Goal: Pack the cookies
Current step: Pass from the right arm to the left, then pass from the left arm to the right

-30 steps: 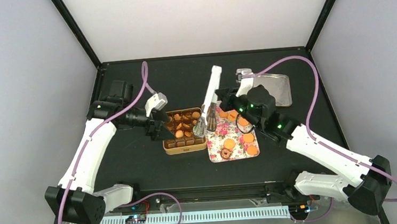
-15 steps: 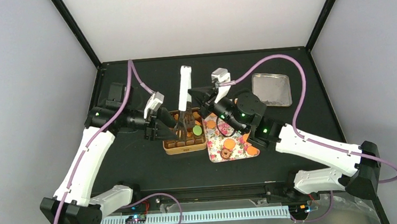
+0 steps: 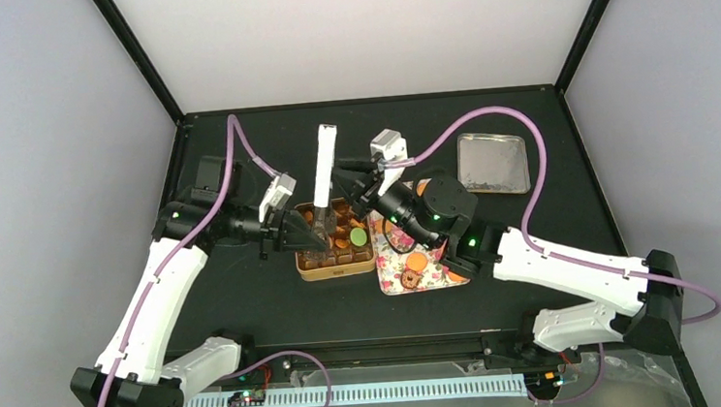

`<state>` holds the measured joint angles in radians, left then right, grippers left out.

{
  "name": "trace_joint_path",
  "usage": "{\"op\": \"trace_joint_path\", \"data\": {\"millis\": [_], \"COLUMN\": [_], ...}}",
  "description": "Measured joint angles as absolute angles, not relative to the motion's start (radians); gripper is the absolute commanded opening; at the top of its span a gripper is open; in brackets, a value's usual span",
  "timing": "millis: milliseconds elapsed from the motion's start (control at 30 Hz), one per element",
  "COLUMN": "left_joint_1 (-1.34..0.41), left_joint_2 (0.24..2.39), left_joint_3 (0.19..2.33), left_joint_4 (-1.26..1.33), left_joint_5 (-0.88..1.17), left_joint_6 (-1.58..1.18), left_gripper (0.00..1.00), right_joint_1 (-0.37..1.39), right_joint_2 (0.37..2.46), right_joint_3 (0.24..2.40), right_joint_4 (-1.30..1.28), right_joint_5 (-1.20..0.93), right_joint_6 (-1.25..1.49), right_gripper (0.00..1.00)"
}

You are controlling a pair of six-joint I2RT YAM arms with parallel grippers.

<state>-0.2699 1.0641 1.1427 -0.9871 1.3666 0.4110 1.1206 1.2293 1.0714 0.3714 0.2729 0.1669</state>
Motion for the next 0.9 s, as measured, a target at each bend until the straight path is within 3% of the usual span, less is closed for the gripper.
{"op": "trace_joint_path", "data": {"millis": [33, 133, 267, 533, 900], "left_joint_1": [-0.27, -0.27, -0.27, -0.271, -0.296], "left_joint_2": [1.061, 1.058, 1.052, 1.052, 1.052], "left_joint_3": [1.142, 1.142, 1.142, 1.14, 1.138], "left_joint_4": [-0.998, -1.018, -1.028, -1.023, -1.052], "left_joint_5": [1.361, 1.335, 1.271, 1.15, 1.075], "left_joint_6": [0.421, 0.46, 0.503, 0.524, 0.597], "left_gripper": [0.02, 0.02, 0.02, 0.02, 0.02], "right_joint_1": [1.121, 1.113, 1.069, 0.858, 0.811], "right_joint_2": [1.227, 1.213, 1.151, 1.024, 1.311], "right_joint_3": [1.071, 1.071, 1.071, 1.073, 1.26], "right_joint_4": [0.369, 0.313, 0.187, 0.086, -0.059], "right_joint_5": [0.272, 0.244, 0.131, -0.364, -0.692], "right_joint_6": [0.169, 0.161, 0.15, 0.171, 0.163], "right_gripper": [0.55, 0.79, 0.97, 1.0, 1.0]}}
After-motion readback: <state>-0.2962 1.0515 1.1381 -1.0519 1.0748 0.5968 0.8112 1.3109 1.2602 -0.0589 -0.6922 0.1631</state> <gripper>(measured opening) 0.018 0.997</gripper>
